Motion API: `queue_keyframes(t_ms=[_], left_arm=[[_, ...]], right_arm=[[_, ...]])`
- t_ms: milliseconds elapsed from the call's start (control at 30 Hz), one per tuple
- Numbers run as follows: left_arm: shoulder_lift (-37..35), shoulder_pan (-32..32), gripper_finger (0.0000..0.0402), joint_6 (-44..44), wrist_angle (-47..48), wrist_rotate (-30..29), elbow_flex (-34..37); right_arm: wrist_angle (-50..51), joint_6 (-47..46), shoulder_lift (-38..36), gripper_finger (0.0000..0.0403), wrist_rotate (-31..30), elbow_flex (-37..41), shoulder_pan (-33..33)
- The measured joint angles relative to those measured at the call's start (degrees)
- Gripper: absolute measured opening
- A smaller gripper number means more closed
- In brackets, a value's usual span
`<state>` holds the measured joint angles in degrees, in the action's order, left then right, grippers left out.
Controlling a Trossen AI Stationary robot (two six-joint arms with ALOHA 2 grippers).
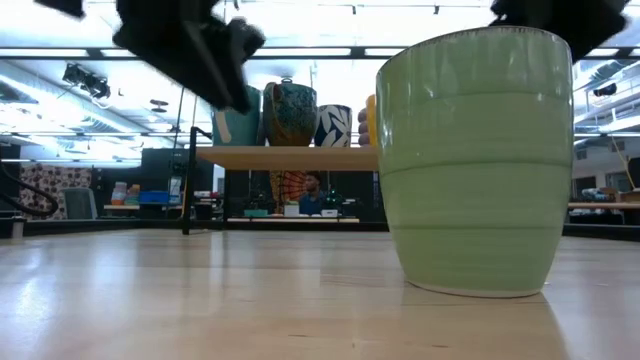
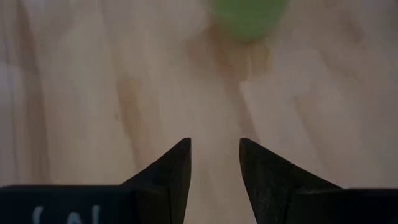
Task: Place coffee mugs
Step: Put the light green mug on the shelf
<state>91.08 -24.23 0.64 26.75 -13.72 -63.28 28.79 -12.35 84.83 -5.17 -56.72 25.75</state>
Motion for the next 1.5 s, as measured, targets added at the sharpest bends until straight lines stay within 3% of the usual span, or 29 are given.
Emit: queue_keyframes(t_ms=[167, 367, 533, 900, 1067, 1300, 1433, 1500], left_arm=[[-1.83, 0.96, 0.0141, -1.49, -2.53, 0.03, 4.47], [-1.92, 0.96, 0.0141, -1.71, -4.81, 0.07, 5.69], [-1.96, 0.92, 0.0141, -1.91, -5.34, 0.05, 5.54], [-1.96, 0.92, 0.0141, -2.99, -5.67, 0.42, 5.54], [-1.96, 0.88, 0.0141, -2.97, -6.26, 0.44, 5.54], [-1.96, 0.92, 0.0141, -2.99, -6.77, 0.44, 5.54], [-2.15, 0.92, 0.0141, -4.74, -6.46, 0.46, 5.54], [-3.37, 0.98, 0.0141, -4.91, -4.99, -0.15, 5.54]], right_arm=[[-0.88, 9.02, 2.58, 0.0119, 0.19, -0.28, 1.34], [-3.48, 7.65, 4.32, 0.0129, -5.51, -0.23, 1.53], [-3.90, 5.42, 5.03, 0.0158, -1.37, -0.21, 1.95], [-6.34, 4.43, 7.87, 0.0217, 0.29, -0.21, 2.23], [-7.81, 4.93, 10.89, 0.0189, 0.36, -0.21, 2.24], [-8.76, 4.35, 11.66, 0.0113, 0.35, -0.21, 2.24], [-8.68, 1.05, 11.65, 0.0065, 0.32, -0.21, 1.76], [-8.67, -1.49, 11.61, 0.0063, -0.03, -0.21, 1.02]])
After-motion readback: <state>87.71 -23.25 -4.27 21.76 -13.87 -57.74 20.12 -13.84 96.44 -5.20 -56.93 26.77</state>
